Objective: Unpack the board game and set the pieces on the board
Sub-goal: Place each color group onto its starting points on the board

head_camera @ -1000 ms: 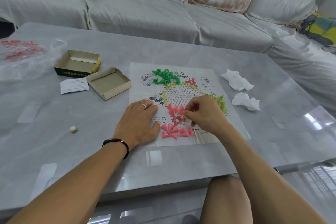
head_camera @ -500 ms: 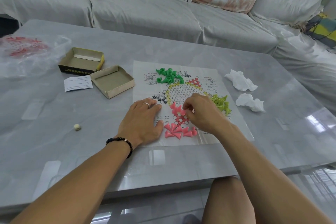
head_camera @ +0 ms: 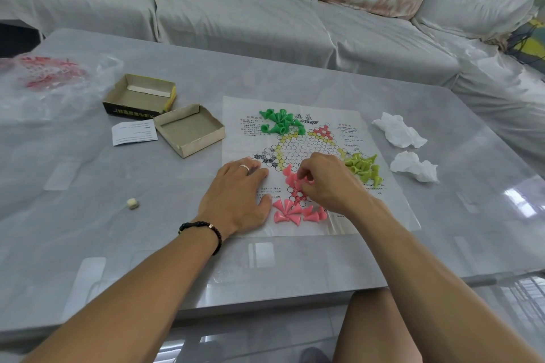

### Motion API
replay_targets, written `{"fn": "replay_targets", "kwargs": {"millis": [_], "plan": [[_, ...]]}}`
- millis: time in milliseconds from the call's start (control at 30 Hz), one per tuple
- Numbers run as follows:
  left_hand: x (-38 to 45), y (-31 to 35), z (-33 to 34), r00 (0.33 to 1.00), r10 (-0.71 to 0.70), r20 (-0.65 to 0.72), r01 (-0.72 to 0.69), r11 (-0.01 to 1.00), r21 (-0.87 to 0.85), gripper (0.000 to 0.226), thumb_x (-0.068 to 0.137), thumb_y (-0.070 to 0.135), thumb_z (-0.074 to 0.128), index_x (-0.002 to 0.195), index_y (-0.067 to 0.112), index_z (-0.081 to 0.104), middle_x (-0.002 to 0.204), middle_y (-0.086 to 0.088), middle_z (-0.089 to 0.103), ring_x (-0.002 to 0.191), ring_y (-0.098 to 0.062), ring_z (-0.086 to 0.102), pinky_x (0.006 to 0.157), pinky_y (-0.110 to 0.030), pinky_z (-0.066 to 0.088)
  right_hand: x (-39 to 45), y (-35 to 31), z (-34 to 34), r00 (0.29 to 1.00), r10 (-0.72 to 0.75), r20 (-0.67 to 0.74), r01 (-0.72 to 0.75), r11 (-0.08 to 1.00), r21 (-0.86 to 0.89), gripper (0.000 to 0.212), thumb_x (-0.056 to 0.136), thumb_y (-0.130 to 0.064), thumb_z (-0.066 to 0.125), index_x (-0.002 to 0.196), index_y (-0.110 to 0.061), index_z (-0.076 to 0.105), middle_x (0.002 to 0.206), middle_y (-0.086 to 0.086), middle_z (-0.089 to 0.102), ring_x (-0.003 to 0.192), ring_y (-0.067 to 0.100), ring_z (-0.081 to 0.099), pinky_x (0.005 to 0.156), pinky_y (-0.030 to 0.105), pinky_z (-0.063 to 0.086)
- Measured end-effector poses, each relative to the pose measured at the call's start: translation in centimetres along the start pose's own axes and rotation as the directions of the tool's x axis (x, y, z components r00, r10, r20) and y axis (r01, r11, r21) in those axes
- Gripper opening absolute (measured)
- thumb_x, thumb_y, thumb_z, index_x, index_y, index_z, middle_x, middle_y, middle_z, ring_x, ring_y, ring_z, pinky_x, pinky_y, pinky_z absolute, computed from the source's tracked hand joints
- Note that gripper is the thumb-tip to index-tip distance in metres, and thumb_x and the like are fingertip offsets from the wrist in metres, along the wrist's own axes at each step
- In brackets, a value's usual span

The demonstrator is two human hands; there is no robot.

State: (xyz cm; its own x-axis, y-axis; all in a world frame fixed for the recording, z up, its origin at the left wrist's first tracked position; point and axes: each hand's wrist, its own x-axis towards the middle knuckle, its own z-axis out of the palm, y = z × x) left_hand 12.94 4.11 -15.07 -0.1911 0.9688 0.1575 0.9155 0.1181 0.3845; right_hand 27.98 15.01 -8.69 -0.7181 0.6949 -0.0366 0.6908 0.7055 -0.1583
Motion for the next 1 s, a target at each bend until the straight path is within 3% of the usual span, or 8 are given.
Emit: {"fn": "replay_targets", "kwargs": {"millis": [233,500,633,800,900,1000], "plan": [[0.0,0.1,-0.1,1.000,0.006,0.001,-0.006,1.000,0.007,0.054,0.089,0.044,0.048,0.137,0.020,0.045,0.146,-0.002,0.039,0.139,-0.020,0.027,0.118,-0.035,0.014,-0.3,0.3,0.0,0.998,0.018,-0.061,-0.017,1.000,0.010,0.010,0.090,-0.012,0.062,0.098,-0.012,0.067,0.089,-0.005,0.051,0.084,0.012,0.052,0.071,0.022,0.037],[0.0,0.0,0.0,1.000,0.008,0.003,-0.008,1.000,0.005,0.053,0.089,0.044,0.049,0.135,0.019,0.047,0.146,-0.003,0.040,0.138,-0.021,0.028,0.117,-0.035,0.015,-1.1,0.1,0.0,0.992,-0.002,-0.128,0.014,0.996,0.093,0.011,0.089,-0.020,0.062,0.097,-0.016,0.068,0.091,-0.006,0.055,0.083,0.012,0.055,0.075,0.026,0.044],[0.0,-0.1,0.0,1.000,0.013,0.007,-0.013,1.000,0.004,0.058,0.084,0.048,0.042,0.134,0.019,0.049,0.142,-0.004,0.043,0.136,-0.022,0.031,0.116,-0.036,0.018,-2.3,-0.4,0.4,0.996,-0.074,-0.040,0.080,0.983,0.166,0.014,0.084,-0.024,0.064,0.092,-0.020,0.073,0.086,-0.007,0.058,0.080,0.009,0.054,0.073,0.027,0.045],[0.0,-0.1,-0.1,1.000,0.013,0.019,-0.013,1.000,0.027,0.058,0.085,0.050,0.040,0.134,0.020,0.047,0.143,-0.004,0.042,0.136,-0.022,0.031,0.116,-0.036,0.018,-2.9,-0.8,1.1,0.999,-0.044,0.022,0.040,0.985,0.169,0.012,0.086,-0.031,0.068,0.086,-0.022,0.075,0.079,-0.012,0.058,0.078,0.008,0.055,0.070,0.029,0.046],[0.0,0.0,-0.1,1.000,0.007,0.030,-0.008,1.000,0.030,0.060,0.084,0.051,0.038,0.135,0.020,0.046,0.144,-0.003,0.041,0.136,-0.021,0.030,0.116,-0.036,0.020,-3.0,-0.8,1.0,1.000,-0.021,0.023,0.013,0.962,0.271,0.009,0.084,-0.024,0.069,0.078,-0.020,0.074,0.070,-0.015,0.056,0.069,0.000,0.052,0.063,0.019,0.040],[0.0,0.0,-0.1,0.999,0.001,0.038,-0.002,0.999,0.032,0.062,0.083,0.051,0.036,0.136,0.020,0.046,0.144,-0.003,0.041,0.137,-0.021,0.030,0.116,-0.036,0.019,-3.1,-0.4,0.2,0.997,0.071,-0.036,-0.045,0.876,0.480,0.014,0.083,-0.018,0.070,0.069,-0.022,0.068,0.070,-0.009,0.066,0.062,-0.004,0.057,0.058,0.011,0.041]]}}
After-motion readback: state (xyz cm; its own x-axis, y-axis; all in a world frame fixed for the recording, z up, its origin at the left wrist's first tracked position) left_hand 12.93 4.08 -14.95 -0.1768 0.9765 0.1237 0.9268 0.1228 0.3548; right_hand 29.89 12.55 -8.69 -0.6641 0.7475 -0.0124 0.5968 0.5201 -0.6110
